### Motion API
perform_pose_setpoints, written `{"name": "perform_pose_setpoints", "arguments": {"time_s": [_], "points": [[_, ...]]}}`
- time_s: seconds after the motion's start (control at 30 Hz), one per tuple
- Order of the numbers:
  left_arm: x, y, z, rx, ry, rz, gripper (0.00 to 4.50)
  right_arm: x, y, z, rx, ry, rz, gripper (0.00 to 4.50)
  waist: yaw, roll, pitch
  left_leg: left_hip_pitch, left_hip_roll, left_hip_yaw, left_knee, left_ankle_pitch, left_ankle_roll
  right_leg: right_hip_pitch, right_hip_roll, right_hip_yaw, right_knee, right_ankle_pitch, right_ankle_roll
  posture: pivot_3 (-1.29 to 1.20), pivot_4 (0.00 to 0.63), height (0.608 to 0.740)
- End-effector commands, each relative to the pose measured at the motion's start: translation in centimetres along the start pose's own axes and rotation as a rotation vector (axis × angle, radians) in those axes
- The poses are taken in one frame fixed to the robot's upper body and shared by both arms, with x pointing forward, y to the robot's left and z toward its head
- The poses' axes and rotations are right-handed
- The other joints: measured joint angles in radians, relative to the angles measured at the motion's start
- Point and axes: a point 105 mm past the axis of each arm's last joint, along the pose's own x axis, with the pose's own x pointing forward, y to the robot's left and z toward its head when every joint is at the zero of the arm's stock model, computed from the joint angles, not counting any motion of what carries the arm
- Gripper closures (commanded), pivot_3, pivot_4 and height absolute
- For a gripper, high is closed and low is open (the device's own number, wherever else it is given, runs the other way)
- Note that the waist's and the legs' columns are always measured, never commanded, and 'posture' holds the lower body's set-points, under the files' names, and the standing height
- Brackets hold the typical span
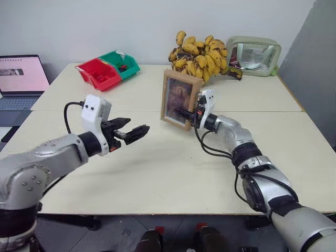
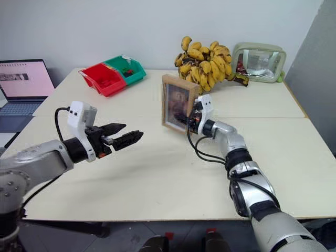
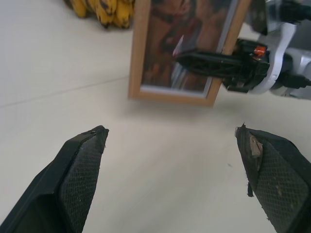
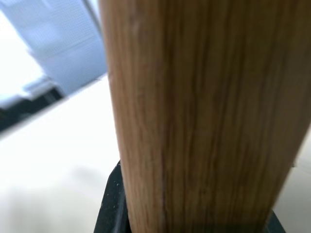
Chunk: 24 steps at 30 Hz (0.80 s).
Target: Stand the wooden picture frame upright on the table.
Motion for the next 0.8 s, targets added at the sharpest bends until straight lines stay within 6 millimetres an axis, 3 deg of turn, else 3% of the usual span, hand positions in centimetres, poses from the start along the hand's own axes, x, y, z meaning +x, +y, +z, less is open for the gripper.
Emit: {"name": "perform_pose_setpoints", "arguments": {"time_s": [0.03,0.27,0.53,0.6,0.67,0.8], "points": [[-0.8,-0.6,0.5,0.104,-0.041,0.01,0.0,0.2,0.4,-0.2,0.096,-0.037,0.053,3.66,0.001,0.0,0.0,0.0,0.0,0.0,-0.001,0.0,0.0,0.0,0.0,0.0,0.0,0.0,0.0,0.0,0.15,0.74],[-1.4,-0.1,-1.0,0.14,-0.001,0.019,0.0,0.2,1.4,-4.6,0.039,0.041,0.111,3.66,-0.001,0.0,0.0,-0.001,0.0,0.001,0.0,0.0,0.0,-0.001,0.004,0.001,0.0,0.0,0.0,0.0,0.15,0.74],[-1.2,-0.4,-1.6,0.157,0.016,-0.013,0.0,-0.6,1.8,-8.1,0.01,0.102,0.117,3.66,-0.003,0.0,0.0,0.0,0.001,0.0,0.0,0.0,0.0,0.0,0.006,0.001,0.0,0.0,0.0,0.0,0.15,0.74],[-1.0,-0.3,-1.6,0.163,0.016,-0.022,0.0,-0.9,1.6,-8.5,0.001,0.115,0.104,2.95,-0.003,0.0,0.0,0.001,0.001,0.0,0.0,0.0,0.0,0.0,0.006,0.001,0.0,0.0,0.0,0.0,0.15,0.74],[-0.8,-0.2,-1.5,0.171,0.017,-0.032,0.0,-1.2,1.4,-8.8,-0.016,0.124,0.093,2.61,-0.002,-0.001,0.0,0.001,0.001,0.0,0.0,0.0,0.0,0.001,0.006,0.0,0.0,0.0,0.0,0.0,0.15,0.74],[-0.5,-0.2,-1.5,0.179,0.023,-0.059,0.0,-2.0,1.0,-9.1,-0.043,0.148,0.09,1.54,-0.003,0.0,0.0,0.001,0.0,0.0,0.0,0.0,0.0,0.001,0.006,0.0,0.0,0.0,0.0,0.0,0.15,0.74]]}}
